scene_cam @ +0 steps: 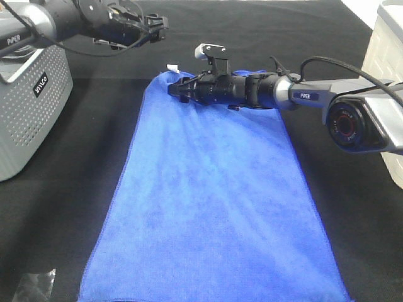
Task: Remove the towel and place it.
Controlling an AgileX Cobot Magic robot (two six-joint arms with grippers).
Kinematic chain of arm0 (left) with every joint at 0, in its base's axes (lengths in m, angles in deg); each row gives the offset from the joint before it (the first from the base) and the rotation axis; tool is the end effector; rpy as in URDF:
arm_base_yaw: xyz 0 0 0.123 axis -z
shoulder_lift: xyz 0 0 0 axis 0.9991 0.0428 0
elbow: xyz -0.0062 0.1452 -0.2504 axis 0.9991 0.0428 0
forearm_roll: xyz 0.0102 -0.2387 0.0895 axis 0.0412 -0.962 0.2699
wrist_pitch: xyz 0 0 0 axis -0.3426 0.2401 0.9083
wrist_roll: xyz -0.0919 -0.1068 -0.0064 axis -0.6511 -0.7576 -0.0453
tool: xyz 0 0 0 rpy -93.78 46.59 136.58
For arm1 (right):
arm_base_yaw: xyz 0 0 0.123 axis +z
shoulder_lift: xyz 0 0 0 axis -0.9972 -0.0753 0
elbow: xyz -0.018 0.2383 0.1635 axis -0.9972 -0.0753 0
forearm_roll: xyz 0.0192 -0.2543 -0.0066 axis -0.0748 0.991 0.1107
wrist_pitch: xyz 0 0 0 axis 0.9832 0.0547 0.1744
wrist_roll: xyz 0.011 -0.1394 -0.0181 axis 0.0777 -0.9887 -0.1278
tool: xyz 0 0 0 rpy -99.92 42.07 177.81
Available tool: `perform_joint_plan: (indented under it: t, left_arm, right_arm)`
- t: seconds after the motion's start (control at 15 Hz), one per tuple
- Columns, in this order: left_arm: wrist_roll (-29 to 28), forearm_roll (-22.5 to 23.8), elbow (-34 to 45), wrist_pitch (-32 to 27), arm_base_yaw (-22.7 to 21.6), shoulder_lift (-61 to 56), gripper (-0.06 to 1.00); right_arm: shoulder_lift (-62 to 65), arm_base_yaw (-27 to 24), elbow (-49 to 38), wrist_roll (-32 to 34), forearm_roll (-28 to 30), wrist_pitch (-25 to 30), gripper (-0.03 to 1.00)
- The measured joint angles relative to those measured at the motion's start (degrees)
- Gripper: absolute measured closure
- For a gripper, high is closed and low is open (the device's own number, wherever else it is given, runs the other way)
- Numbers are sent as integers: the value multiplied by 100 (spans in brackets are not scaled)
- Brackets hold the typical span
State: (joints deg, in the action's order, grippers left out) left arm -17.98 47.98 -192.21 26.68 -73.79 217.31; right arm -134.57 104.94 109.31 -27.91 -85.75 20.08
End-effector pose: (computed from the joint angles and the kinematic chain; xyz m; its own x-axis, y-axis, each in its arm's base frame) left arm 0.6226 -0.1713 0.1486 -0.5351 -0.1736 -0.8268 0.1966 0.9262 -0.3217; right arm 0.5750 0.2544 -0.0008 -0.5671 -0.0139 -0.8236 -0.5056 0.7952 0.3348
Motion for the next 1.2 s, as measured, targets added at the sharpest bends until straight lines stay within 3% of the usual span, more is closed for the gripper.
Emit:
perform_joint_plan:
  t: [0.13,0.47,0.6,0.67,0.93,1.07,1.2]
  left_arm:
    - [138,6,0,-6,0,-103,27]
    - [189,86,-17,-17,0,-212,27]
    - [212,275,-17,-63,0,-212,27]
    - [350,470,-17,-149,0,-212,27]
    - [1049,716,-17,-458,0,-212,27]
    - [1157,716,-17,-430,0,-212,27]
    - [1209,716,-23,-367,0,-132,27]
  right_arm:
    - [52,0,29,453,579,11,33]
    - [619,0,-46,2257,3552,115,33]
    - [997,-40,-52,2962,4584,550,33]
    - [1283,-132,-52,3507,5243,1043,33]
    - [1937,-424,-52,5346,6686,2928,33]
    - [2252,-498,-52,6028,7523,3982,33]
    - [2538,-561,-52,6503,7993,4681,33]
